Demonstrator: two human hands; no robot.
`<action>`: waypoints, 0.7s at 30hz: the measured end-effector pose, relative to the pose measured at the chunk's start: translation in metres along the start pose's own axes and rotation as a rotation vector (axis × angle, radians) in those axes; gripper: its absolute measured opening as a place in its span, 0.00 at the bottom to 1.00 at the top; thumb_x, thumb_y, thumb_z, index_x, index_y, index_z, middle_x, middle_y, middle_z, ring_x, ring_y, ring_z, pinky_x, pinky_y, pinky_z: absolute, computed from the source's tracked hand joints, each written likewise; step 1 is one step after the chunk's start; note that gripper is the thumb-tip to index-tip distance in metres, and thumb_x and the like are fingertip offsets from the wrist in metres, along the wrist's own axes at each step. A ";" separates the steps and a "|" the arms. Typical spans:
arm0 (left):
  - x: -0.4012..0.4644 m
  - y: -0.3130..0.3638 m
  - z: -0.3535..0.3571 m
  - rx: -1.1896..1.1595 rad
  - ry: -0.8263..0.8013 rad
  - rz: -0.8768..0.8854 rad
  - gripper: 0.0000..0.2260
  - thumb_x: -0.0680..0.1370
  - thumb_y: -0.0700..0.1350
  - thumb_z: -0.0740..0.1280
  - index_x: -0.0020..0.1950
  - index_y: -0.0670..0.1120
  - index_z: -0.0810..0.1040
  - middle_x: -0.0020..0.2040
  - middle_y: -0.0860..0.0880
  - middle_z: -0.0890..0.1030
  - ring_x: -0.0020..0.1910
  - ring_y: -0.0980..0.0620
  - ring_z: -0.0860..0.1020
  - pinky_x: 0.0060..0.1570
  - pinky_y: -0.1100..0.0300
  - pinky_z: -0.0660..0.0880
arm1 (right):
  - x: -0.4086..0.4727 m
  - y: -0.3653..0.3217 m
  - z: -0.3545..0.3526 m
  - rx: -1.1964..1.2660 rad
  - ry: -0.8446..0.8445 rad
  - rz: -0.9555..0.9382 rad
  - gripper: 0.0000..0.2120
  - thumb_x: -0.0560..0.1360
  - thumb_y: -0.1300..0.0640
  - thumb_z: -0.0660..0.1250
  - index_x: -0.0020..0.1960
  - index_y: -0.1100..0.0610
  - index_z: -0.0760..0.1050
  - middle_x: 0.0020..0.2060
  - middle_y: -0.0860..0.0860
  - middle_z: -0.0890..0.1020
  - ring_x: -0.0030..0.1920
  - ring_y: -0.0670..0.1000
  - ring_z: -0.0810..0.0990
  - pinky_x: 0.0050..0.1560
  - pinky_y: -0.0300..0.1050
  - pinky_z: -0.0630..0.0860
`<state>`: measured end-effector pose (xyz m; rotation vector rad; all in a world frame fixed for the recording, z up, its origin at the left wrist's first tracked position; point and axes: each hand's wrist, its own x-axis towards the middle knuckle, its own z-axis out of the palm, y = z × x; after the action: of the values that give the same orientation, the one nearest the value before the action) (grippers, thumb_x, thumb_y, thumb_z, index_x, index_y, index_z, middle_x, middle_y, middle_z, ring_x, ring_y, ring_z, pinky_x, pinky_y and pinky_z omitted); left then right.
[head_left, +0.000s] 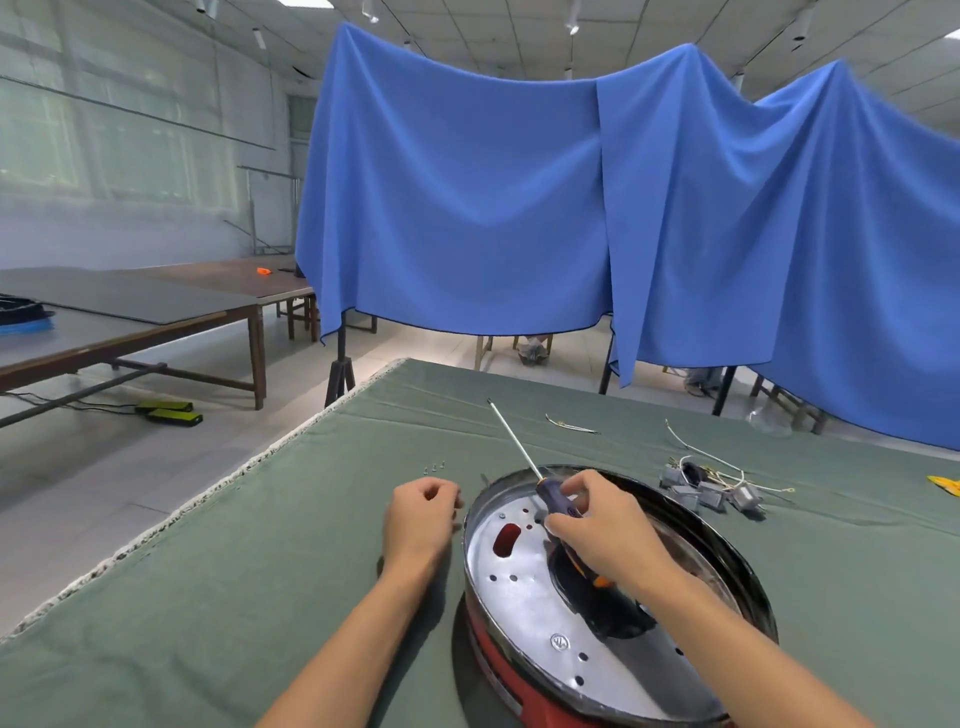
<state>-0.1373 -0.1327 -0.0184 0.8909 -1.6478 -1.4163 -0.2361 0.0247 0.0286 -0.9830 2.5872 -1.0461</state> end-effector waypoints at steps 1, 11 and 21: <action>0.008 -0.001 -0.001 0.162 0.034 0.023 0.08 0.74 0.40 0.65 0.37 0.44 0.82 0.35 0.48 0.82 0.36 0.51 0.80 0.37 0.61 0.78 | -0.001 0.000 0.001 -0.003 -0.002 0.000 0.11 0.72 0.54 0.67 0.53 0.50 0.71 0.43 0.47 0.80 0.37 0.49 0.80 0.23 0.37 0.72; 0.066 -0.017 0.015 0.916 0.188 0.016 0.12 0.78 0.51 0.63 0.48 0.43 0.79 0.50 0.44 0.81 0.48 0.42 0.80 0.48 0.54 0.75 | -0.006 -0.002 0.002 -0.089 0.019 -0.009 0.07 0.72 0.50 0.65 0.48 0.49 0.70 0.41 0.46 0.79 0.38 0.50 0.78 0.41 0.48 0.78; 0.064 -0.016 0.014 0.629 0.203 0.123 0.06 0.76 0.45 0.65 0.42 0.48 0.81 0.43 0.48 0.82 0.44 0.43 0.79 0.40 0.58 0.70 | -0.002 0.003 0.000 -0.023 -0.013 0.022 0.08 0.70 0.49 0.66 0.47 0.46 0.70 0.41 0.43 0.79 0.40 0.48 0.79 0.37 0.48 0.82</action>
<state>-0.1787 -0.1854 -0.0284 1.2044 -1.9775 -0.6909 -0.2364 0.0274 0.0271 -0.9605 2.5993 -1.0031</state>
